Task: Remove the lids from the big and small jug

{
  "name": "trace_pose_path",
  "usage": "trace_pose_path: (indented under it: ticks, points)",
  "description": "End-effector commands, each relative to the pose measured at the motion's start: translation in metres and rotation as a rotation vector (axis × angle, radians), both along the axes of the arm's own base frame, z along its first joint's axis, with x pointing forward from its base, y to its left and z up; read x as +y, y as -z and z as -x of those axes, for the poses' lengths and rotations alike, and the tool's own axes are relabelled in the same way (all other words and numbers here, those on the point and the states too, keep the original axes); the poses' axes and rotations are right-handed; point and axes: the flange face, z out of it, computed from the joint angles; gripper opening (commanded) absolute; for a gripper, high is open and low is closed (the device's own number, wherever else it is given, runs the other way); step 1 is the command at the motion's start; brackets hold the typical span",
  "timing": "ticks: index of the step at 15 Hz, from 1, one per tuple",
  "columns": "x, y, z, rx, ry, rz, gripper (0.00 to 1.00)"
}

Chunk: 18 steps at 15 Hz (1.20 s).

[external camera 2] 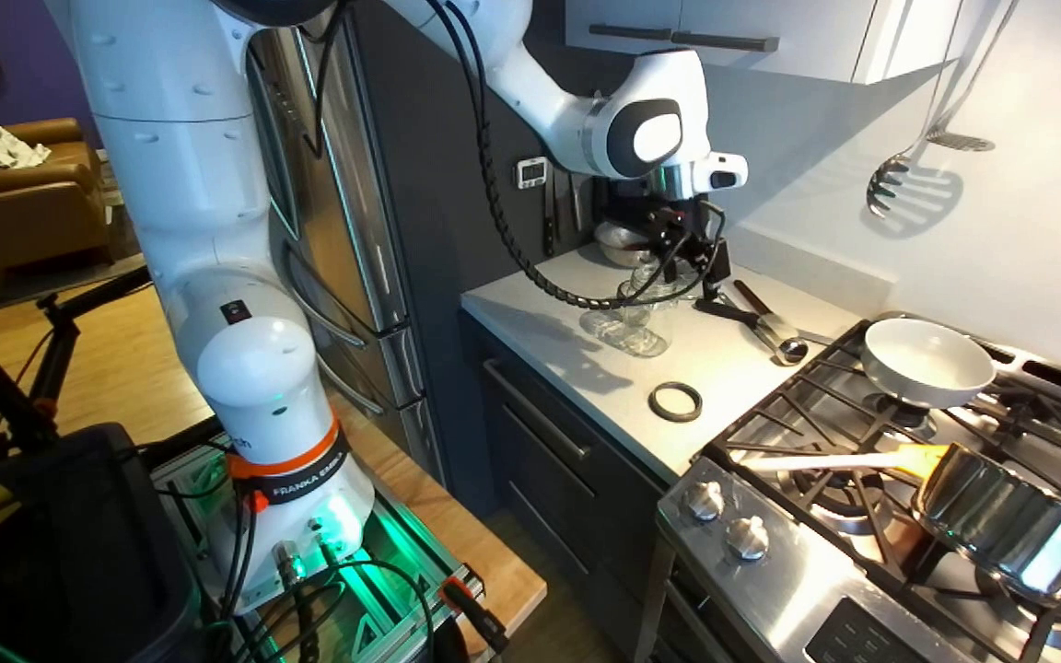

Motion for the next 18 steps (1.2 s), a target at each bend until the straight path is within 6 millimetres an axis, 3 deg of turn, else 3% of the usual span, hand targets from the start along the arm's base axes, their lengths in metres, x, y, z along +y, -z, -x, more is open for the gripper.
trace_pose_path:
  ticks: [1, 2, 3, 5, 11, 18]
  points:
    - [0.032, -0.037, -0.023, -0.055, -0.001, 0.037, 1.00]
    - [0.040, -0.041, -0.031, -0.066, -0.062, 0.050, 1.00]
    - [0.030, -0.036, -0.022, -0.063, -0.021, 0.025, 1.00]
    - [0.037, -0.042, -0.027, -0.075, -0.036, 0.027, 1.00]
    - [0.030, -0.039, -0.026, -0.070, -0.024, 0.027, 1.00]
    - [0.068, -0.031, -0.088, -0.053, -0.274, -0.058, 1.00]
